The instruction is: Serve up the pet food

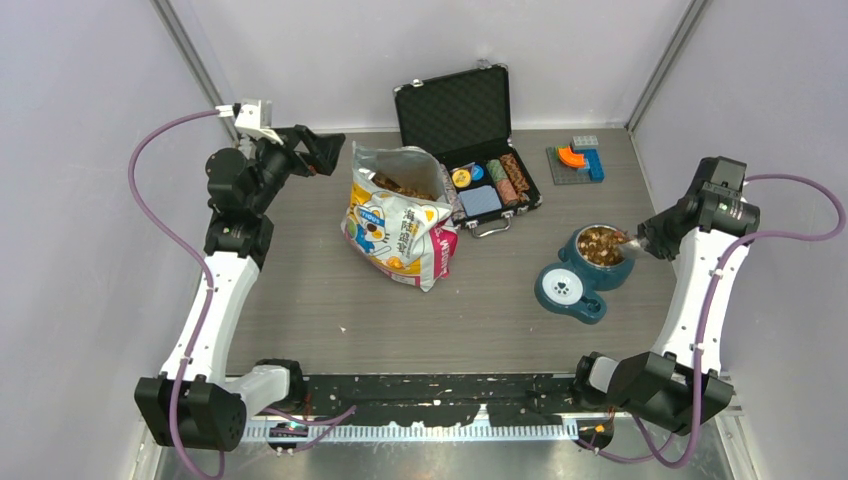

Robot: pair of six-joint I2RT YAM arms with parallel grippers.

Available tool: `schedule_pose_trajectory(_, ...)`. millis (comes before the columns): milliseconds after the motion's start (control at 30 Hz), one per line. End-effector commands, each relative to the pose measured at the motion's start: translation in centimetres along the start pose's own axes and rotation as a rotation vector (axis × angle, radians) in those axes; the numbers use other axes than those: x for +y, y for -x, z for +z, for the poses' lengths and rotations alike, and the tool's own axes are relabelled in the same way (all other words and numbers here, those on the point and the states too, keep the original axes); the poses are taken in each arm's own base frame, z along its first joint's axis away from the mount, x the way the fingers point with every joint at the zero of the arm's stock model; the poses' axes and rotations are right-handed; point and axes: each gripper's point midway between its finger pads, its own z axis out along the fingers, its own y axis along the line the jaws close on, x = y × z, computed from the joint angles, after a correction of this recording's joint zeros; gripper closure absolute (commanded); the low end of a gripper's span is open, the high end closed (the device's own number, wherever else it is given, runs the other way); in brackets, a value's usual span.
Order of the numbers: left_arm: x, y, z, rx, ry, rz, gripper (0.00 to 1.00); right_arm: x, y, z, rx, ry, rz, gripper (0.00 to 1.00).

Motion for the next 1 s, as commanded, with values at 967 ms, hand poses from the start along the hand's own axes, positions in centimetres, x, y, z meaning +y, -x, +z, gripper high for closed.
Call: schedule_pose_trajectory(967,-0.5,1.8,-0.5,-0.049,-0.013,0.036,0.01,0.6,-0.8,-2.5,0.026,0.023,-0.171,0.95)
